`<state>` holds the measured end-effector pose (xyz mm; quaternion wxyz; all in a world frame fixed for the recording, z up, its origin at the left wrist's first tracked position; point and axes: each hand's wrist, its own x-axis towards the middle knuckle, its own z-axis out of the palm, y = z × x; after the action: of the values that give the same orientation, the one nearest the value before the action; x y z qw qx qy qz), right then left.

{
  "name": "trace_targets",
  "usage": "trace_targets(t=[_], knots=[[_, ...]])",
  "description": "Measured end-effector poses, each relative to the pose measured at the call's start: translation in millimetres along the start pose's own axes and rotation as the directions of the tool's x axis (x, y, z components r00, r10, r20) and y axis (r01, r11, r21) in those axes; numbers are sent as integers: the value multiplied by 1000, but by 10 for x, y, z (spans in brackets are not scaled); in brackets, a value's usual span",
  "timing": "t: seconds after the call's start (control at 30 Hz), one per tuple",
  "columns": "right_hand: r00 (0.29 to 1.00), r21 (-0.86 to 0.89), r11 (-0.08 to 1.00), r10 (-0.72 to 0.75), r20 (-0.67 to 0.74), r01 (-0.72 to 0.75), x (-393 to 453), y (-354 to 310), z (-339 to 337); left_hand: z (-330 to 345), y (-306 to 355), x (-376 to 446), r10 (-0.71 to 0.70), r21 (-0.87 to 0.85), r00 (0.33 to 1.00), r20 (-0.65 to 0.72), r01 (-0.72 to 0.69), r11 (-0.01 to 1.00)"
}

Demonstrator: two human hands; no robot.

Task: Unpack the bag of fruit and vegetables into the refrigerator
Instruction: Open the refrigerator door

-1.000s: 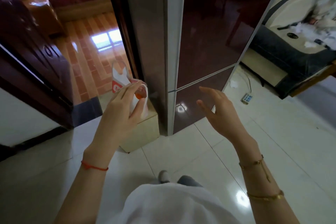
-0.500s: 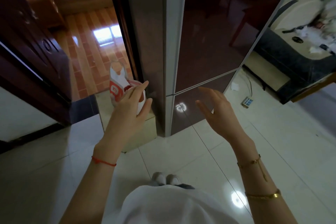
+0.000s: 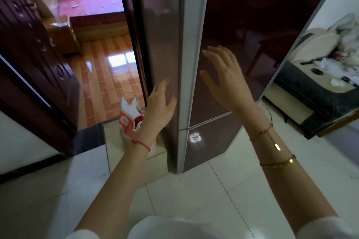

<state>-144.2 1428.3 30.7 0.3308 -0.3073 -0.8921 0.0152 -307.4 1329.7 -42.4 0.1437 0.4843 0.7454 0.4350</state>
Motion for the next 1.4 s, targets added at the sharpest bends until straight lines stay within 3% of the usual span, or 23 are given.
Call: trace_targets(t=[0.17,0.3,0.53,0.9,1.17,1.4], knots=[[978,-188,967,-190,-88,171,529,-67,104,169,100,371,-2,5,1000,-6,2,1000],[954,-315,915,-289,-76,252,776,-73,206,288,122,567,-4,14,998,56,3,1000],[955,-326,911,-289,-65,253,858,-38,333,368,119,758,27,-33,999,32,-26,999],[968,-295,927,-250,-31,231,759,-22,319,333,169,711,36,48,998,54,-38,998],[946,-301,942,-222,-238,146,200,71,197,432,230,208,229,-108,973,42,-223,969],[916,-332,943,-161,-368,33,-404,240,-94,572,424,-159,462,-166,880,110,-442,882]])
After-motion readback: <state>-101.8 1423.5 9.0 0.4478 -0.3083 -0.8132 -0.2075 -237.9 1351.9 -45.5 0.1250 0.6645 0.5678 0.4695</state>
